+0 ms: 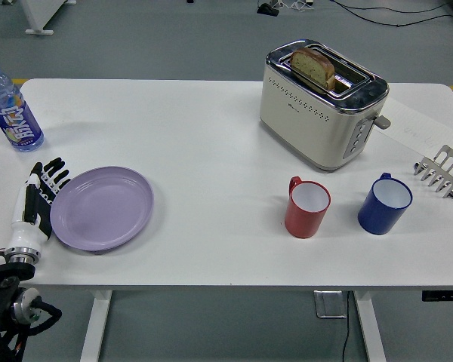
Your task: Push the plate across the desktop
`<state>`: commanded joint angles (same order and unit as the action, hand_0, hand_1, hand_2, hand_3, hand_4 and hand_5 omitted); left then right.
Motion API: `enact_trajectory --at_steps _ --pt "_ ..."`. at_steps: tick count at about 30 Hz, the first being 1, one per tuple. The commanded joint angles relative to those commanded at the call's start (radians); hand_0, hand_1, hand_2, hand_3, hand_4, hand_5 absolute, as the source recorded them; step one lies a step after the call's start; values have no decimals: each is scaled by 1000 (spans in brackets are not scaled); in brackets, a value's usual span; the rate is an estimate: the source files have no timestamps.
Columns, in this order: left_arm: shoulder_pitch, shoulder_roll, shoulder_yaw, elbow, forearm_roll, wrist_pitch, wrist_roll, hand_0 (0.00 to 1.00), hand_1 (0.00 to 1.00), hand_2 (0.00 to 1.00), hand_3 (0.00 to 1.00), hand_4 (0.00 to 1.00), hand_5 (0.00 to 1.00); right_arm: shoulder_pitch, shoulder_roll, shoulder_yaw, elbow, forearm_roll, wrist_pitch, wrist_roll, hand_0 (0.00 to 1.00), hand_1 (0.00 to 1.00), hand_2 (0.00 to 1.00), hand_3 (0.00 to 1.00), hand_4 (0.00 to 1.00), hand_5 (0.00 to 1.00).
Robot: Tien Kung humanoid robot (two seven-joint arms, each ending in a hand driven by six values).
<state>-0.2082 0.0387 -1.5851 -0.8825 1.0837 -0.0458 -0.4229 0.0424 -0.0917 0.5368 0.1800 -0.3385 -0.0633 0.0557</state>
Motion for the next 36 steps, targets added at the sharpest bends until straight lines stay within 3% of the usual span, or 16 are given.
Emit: enact_trajectory --at_steps 23,36 --pt "-1 -39 83 -27 -32 51 -31 795 854 867 769 537 998 2 -1 5 0 -6 1 2 685 690 787 722 356 327" --pt "0 -39 174 -45 -84 119 -66 796 855 867 766 534 998 4 -2 6 0 -7 1 1 685 690 786 721 356 327"
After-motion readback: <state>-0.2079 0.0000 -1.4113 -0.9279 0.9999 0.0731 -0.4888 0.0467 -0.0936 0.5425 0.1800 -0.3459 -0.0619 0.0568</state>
